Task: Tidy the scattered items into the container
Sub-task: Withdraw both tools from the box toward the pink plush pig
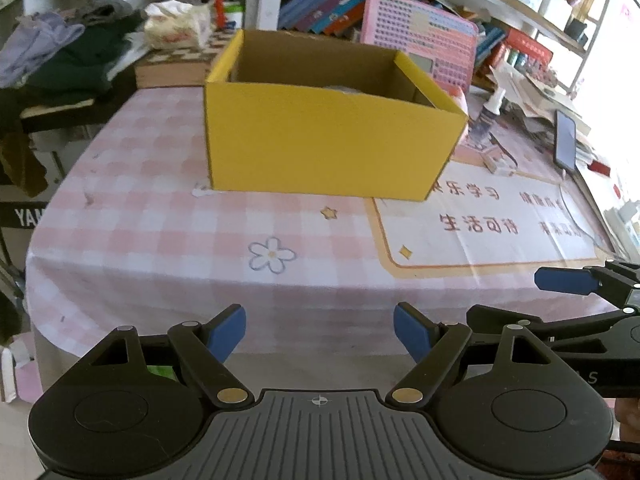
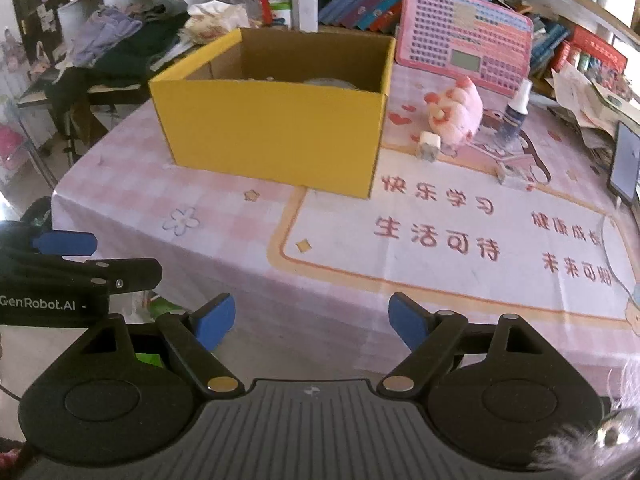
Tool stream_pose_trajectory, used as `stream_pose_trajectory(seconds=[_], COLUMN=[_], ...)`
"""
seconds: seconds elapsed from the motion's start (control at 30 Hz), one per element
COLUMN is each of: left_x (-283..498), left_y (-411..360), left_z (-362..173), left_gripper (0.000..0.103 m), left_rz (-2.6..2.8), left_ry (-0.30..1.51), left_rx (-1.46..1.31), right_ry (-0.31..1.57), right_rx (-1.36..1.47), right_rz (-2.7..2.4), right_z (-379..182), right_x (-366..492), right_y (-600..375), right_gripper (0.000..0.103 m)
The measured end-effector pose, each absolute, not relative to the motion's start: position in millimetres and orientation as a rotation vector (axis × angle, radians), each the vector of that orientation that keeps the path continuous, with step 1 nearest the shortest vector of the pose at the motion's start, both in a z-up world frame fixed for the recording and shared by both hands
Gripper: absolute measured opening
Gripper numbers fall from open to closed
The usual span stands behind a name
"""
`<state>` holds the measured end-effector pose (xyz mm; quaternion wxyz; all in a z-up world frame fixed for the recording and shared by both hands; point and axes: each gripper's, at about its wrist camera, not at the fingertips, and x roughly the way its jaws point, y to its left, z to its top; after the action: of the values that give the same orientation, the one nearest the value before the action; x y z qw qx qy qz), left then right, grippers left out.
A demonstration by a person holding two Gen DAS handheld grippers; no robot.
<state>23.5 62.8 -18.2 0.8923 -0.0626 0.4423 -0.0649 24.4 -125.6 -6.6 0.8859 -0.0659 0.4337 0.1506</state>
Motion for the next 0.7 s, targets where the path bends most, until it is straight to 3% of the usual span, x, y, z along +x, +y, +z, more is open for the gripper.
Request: stream_pose_trajectory(seconds=[0.7], left_x=[76.9], left_y=[-32.6], left_z=[-32.6], left_gripper=[0.083], left_rz=[-0.371], left_ry=[0.99], left_rx=[-0.031], right_ry=[0.99], right_rx=[-0.089], right_rz=[0.098], right_z=[-17.4], right_x=[50.0], right_y=[-209.5], right_gripper=[0.087])
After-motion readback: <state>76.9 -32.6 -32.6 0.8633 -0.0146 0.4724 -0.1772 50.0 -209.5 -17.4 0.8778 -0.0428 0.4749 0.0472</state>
